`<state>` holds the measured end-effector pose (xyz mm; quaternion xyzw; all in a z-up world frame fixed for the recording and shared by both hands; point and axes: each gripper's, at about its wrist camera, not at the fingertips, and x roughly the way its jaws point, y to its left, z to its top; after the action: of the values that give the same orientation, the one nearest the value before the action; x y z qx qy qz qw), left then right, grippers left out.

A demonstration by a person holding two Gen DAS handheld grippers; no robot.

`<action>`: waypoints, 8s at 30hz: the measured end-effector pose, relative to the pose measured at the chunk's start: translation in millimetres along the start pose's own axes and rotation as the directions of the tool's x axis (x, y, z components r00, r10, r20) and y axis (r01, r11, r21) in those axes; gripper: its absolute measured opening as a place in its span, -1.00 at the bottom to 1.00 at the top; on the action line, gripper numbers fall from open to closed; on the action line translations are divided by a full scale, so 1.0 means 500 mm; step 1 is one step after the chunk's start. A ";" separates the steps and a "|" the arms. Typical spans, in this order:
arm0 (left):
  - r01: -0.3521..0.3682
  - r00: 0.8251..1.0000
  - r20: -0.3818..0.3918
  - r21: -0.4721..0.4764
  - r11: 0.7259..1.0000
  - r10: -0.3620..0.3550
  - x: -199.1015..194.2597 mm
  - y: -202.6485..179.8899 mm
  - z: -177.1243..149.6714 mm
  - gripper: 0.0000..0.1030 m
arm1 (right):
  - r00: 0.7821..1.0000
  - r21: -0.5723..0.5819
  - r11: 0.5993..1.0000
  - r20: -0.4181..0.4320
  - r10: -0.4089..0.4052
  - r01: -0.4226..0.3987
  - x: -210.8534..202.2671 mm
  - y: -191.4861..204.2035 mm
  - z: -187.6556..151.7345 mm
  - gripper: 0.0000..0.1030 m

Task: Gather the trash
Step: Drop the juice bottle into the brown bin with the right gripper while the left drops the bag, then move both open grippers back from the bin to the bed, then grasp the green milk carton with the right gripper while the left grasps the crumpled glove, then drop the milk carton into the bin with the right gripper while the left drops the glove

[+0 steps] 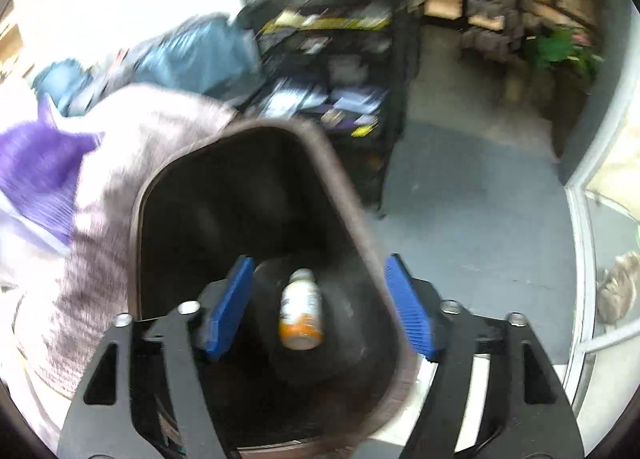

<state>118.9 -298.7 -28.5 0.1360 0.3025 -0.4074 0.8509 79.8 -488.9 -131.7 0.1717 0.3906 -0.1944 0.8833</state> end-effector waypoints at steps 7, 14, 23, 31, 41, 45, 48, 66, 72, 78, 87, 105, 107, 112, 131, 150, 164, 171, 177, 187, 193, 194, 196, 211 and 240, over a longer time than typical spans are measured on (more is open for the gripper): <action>0.058 0.997 -0.047 0.029 0.998 -0.056 0.075 -0.043 0.023 -0.81 | 0.986 0.118 0.990 0.139 -0.087 0.070 -0.077 -0.080 0.011 0.46; 0.081 0.990 -0.124 0.048 0.996 -0.075 0.151 -0.067 0.022 -0.81 | 0.981 0.159 0.984 0.160 -0.108 0.082 -0.091 -0.124 0.011 0.46; 0.054 0.983 -0.181 0.122 0.991 -0.032 0.201 -0.090 0.010 -0.16 | 0.984 0.160 0.985 0.157 -0.087 0.062 -0.095 -0.128 0.003 0.51; 0.011 0.994 -0.107 0.189 0.982 0.009 0.165 -0.103 -0.003 0.57 | 0.982 0.165 0.985 0.176 -0.070 0.041 -0.098 -0.122 -0.002 0.63; -0.072 0.997 0.012 0.186 0.980 0.070 0.063 -0.090 -0.017 0.81 | 0.959 0.111 0.994 0.282 -0.036 0.004 -0.130 -0.073 -0.001 0.69; -0.117 0.992 0.066 0.186 0.976 0.106 0.010 -0.075 -0.028 0.87 | 0.943 0.062 0.998 0.330 -0.042 0.023 -0.145 -0.026 0.001 0.83; -0.162 0.983 0.111 0.180 0.970 0.144 -0.030 -0.060 -0.036 0.88 | 0.932 0.006 1.000 0.363 -0.006 0.004 -0.158 0.015 0.000 0.83; -0.328 0.937 0.102 -0.068 0.942 0.334 -0.204 0.115 -0.135 0.88 | 0.909 -0.314 0.921 0.268 0.319 -0.231 -0.169 0.292 -0.021 0.83; -0.369 0.920 0.055 -0.208 0.906 0.387 -0.255 0.208 -0.186 0.88 | 0.886 -0.413 0.854 0.192 0.421 -0.316 -0.172 0.397 -0.037 0.83; -0.414 0.895 0.023 -0.323 0.851 0.445 -0.317 0.307 -0.258 0.88 | 0.872 -0.527 0.765 0.087 0.481 -0.370 -0.173 0.512 -0.061 0.83; -0.525 0.830 -0.074 -0.435 0.731 0.552 -0.410 0.435 -0.365 0.88 | 0.829 -0.624 0.620 -0.084 0.552 -0.476 -0.171 0.664 -0.093 0.83; -0.580 0.808 -0.169 -0.403 0.708 0.565 -0.460 0.543 -0.442 0.88 | 0.770 -0.858 0.030 -0.445 0.458 -0.513 -0.114 1.014 -0.140 0.61; -0.585 0.806 -0.175 -0.388 0.713 0.566 -0.458 0.551 -0.444 0.88 | 0.777 -0.865 -0.018 -0.460 0.430 -0.502 -0.098 1.040 -0.142 0.60; -0.581 0.811 -0.182 -0.365 0.727 0.556 -0.453 0.576 -0.447 0.88 | 0.781 -0.843 -0.115 -0.532 0.328 -0.526 -0.051 1.092 -0.165 0.44; -0.585 0.810 -0.204 -0.212 0.783 0.550 -0.379 0.631 -0.405 0.84 | 0.664 -0.742 -0.044 -0.623 0.412 -0.669 -0.075 0.991 -0.159 0.01; -0.619 0.770 -0.288 -0.124 0.775 0.569 -0.243 0.660 -0.356 -0.58 | 0.664 -0.647 0.336 -0.363 0.654 -0.685 -0.139 0.780 -0.058 0.01; -0.556 0.829 -0.129 -0.304 0.774 0.544 -0.352 0.559 -0.314 -0.77 | 0.656 -0.533 0.470 -0.231 0.719 -0.703 -0.164 0.622 -0.044 0.01; -0.479 0.872 -0.056 -0.298 0.826 0.485 -0.351 0.464 -0.273 -0.78 | 0.696 -0.466 0.579 -0.118 0.708 -0.668 -0.178 0.494 -0.038 0.01; -0.344 0.930 0.031 -0.277 0.897 0.367 -0.309 0.356 -0.211 -0.78 | 0.780 -0.364 0.721 -0.025 0.625 -0.590 -0.160 0.358 -0.013 0.01; -0.122 0.991 0.036 -0.185 0.975 0.131 -0.167 0.190 -0.133 -0.77 | 0.932 -0.182 0.914 -0.043 0.361 -0.362 -0.062 0.186 -0.003 0.01; -0.049 0.999 0.012 -0.152 0.987 0.052 -0.105 0.135 -0.103 -0.77 | 0.939 -0.097 0.943 -0.166 0.300 -0.318 0.036 0.133 -0.018 0.01; -0.044 0.999 0.008 -0.151 0.988 0.046 -0.097 0.130 -0.101 -0.77 | 0.939 -0.094 0.945 -0.184 0.292 -0.312 0.053 0.130 -0.019 0.01; -0.022 1.000 -0.006 -0.166 0.986 0.021 -0.079 0.128 -0.096 -0.77 | 0.934 -0.090 0.948 -0.222 0.279 -0.305 0.083 0.131 -0.015 0.01; 0.016 0.998 -0.060 -0.216 0.976 -0.029 -0.024 0.127 -0.096 -0.77 | 0.905 -0.052 0.970 -0.375 0.203 -0.239 0.222 0.160 0.015 0.08; 0.066 0.979 -0.185 -0.112 0.992 -0.086 0.120 0.010 -0.031 -0.77 | 0.981 0.115 0.993 0.194 -0.007 -0.016 -0.154 -0.049 0.019 0.48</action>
<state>145.7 -324.8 -78.2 0.1174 0.4081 -0.4081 0.8081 26.7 -498.2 -71.1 0.2040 0.2903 -0.2307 0.9060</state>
